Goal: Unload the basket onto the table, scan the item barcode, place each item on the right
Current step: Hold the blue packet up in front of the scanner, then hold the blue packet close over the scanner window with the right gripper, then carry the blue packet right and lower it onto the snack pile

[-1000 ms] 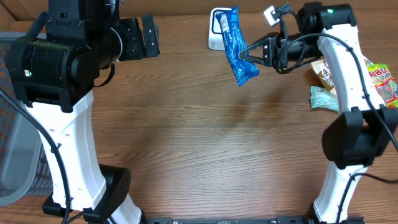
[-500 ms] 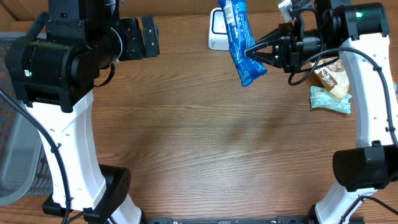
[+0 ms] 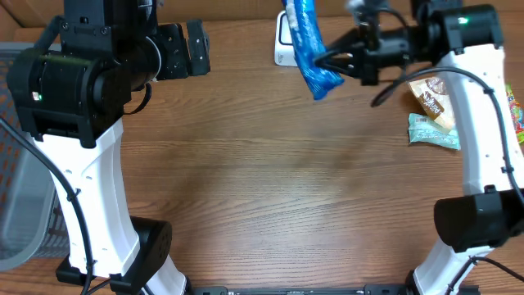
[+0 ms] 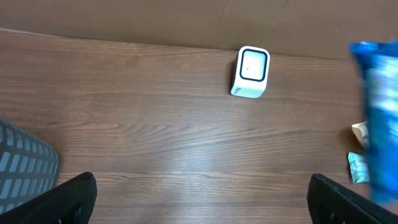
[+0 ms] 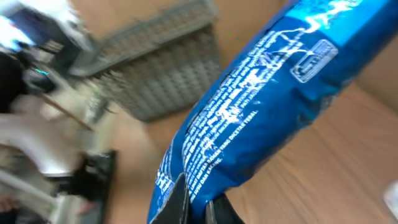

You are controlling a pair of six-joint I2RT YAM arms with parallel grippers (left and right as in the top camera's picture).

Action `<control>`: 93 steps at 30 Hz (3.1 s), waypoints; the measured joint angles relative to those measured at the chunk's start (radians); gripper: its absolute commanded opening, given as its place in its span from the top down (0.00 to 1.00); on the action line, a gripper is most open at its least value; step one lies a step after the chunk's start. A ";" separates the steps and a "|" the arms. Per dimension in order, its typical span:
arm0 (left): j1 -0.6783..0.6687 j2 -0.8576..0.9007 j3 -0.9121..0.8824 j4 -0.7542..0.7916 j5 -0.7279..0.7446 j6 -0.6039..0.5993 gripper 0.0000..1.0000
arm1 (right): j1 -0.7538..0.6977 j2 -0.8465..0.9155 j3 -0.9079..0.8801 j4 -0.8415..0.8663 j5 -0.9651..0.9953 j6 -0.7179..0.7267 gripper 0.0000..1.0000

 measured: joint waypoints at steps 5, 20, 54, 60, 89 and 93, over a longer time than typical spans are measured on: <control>0.000 0.000 0.000 -0.001 -0.001 0.000 0.00 | 0.110 0.058 0.002 0.231 0.509 0.317 0.96; 0.000 0.000 0.000 0.000 0.000 0.000 0.00 | 0.283 0.219 0.002 0.574 1.492 0.181 0.96; 0.000 0.000 0.000 -0.001 0.000 0.000 0.00 | 0.249 0.418 0.002 0.870 1.635 -0.255 0.96; 0.000 0.000 0.000 -0.001 0.000 0.000 0.00 | 0.227 0.418 0.002 0.829 1.643 -0.207 0.96; 0.000 0.000 0.000 -0.001 0.000 0.000 0.00 | 0.239 0.412 0.004 0.597 1.535 -0.016 0.96; 0.000 0.000 0.000 -0.001 0.000 0.000 0.00 | 0.266 0.371 0.003 0.385 1.341 0.021 0.96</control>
